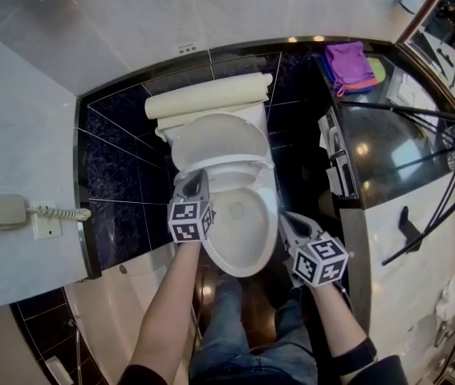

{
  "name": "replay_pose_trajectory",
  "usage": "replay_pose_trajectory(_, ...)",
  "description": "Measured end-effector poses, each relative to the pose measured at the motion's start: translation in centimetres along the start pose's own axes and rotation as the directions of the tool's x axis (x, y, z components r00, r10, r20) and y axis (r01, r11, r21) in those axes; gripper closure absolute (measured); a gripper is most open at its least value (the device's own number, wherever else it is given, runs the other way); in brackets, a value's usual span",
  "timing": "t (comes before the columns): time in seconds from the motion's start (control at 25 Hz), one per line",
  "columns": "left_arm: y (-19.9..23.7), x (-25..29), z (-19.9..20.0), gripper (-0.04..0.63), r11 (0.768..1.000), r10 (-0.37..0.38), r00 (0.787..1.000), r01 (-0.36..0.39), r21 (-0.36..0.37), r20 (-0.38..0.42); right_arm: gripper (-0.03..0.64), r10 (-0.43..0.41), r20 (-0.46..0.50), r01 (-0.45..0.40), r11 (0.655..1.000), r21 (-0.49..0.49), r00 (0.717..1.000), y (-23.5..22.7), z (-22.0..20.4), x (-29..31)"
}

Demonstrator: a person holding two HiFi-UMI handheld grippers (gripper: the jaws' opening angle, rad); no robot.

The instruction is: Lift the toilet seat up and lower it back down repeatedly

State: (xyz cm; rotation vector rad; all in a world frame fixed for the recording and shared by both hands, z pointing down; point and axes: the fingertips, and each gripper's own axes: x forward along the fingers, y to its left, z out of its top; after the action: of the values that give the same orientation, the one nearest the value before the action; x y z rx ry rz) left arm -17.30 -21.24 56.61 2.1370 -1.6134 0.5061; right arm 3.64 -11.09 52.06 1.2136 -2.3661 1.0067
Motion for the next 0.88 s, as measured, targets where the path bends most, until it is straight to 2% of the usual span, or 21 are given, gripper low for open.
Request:
replay_pose_trajectory(0.28, 2.4, 4.0, 2.4, 0.597, 1.000, 0.014, 1.000, -0.014, 0.019, 0.002, 0.601, -0.023, -0.014, 0.022, 0.999, -0.039, 1.000, -0.4, 0.9, -0.4)
replay_pose_trajectory(0.44, 2.9, 4.5, 3.9, 0.598, 0.999, 0.012, 1.000, -0.013, 0.044, 0.017, 0.601, -0.023, -0.007, 0.023, 0.998, -0.051, 1.000, -0.3, 1.7, -0.1)
replay_pose_trajectory(0.68, 2.5, 3.1, 4.0, 0.597, 0.998, 0.009, 1.000, -0.010, 0.061, 0.019, 0.601, -0.013, -0.010, 0.012, 0.998, -0.069, 1.000, 0.5, 1.8, 0.8)
replay_pose_trajectory(0.88, 0.9, -0.8, 3.7, 0.597, 0.998, 0.007, 1.000, -0.007, 0.069, 0.006, 0.601, -0.008, -0.021, 0.006, 0.995, -0.104, 1.000, 1.4, 2.1, -0.3)
